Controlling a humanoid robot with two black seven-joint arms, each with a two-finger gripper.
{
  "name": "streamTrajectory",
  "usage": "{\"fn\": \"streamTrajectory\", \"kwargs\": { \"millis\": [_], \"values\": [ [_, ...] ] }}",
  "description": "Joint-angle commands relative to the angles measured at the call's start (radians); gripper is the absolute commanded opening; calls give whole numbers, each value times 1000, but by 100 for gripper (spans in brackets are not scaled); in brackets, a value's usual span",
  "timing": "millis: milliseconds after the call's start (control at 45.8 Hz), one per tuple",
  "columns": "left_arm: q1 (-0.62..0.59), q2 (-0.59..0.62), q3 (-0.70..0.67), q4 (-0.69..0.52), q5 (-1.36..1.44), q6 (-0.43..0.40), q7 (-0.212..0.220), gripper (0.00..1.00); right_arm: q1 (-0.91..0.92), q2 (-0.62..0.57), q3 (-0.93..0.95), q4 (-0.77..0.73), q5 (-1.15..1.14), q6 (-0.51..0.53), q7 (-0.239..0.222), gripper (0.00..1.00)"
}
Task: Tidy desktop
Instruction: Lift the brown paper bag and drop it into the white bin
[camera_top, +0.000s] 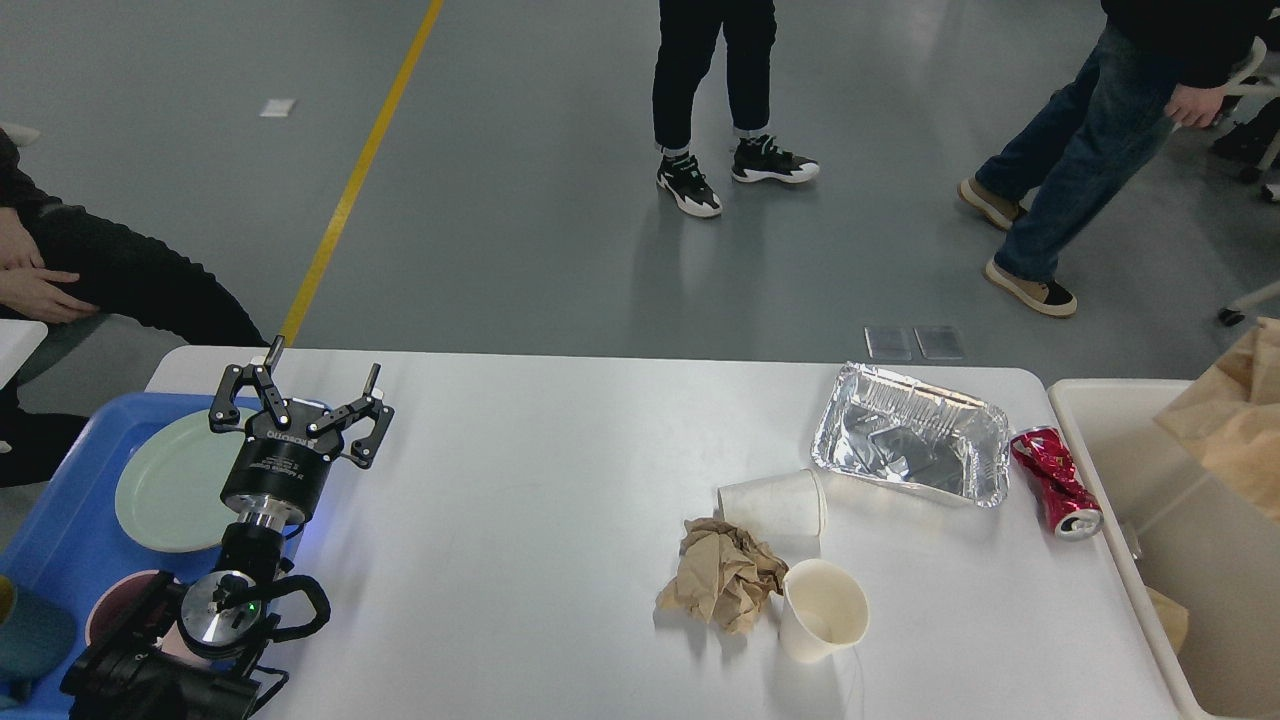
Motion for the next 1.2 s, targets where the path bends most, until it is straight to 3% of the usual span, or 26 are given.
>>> {"fn": "streamTrajectory", "kwargs": {
  "millis": [0,175,328,502,830,917,1026,1092,1179],
  "values": [
    [0,0,0,0,0,0,0,97,-350,36,166,-276,91,-53,-1,0],
    [0,0,0,0,0,-2,0,97,-738,184,385,-633,167,-124,-4,0],
    [0,0,0,2,0,-2,0,97,-964,308,549,-837,178,-257,-62,0],
    [0,0,0,2,0,-2,-2,97,-1042,379,603,-868,180,-302,-101,0],
    [0,0,0,2,0,-2,0,97,-1073,403,605,-867,178,-308,-97,0],
    [0,0,0,0,0,-2,0,97,-1076,403,602,-864,178,-326,-94,49],
    [0,0,0,2,0,-2,-2,97,-1072,403,602,-857,178,-343,-90,86],
    [0,2,0,0,0,-2,-2,97,-1064,403,602,-856,178,-345,-88,99],
    [0,0,0,1,0,-2,-2,97,-1062,403,602,-853,178,-343,-88,100]
  ]
}}
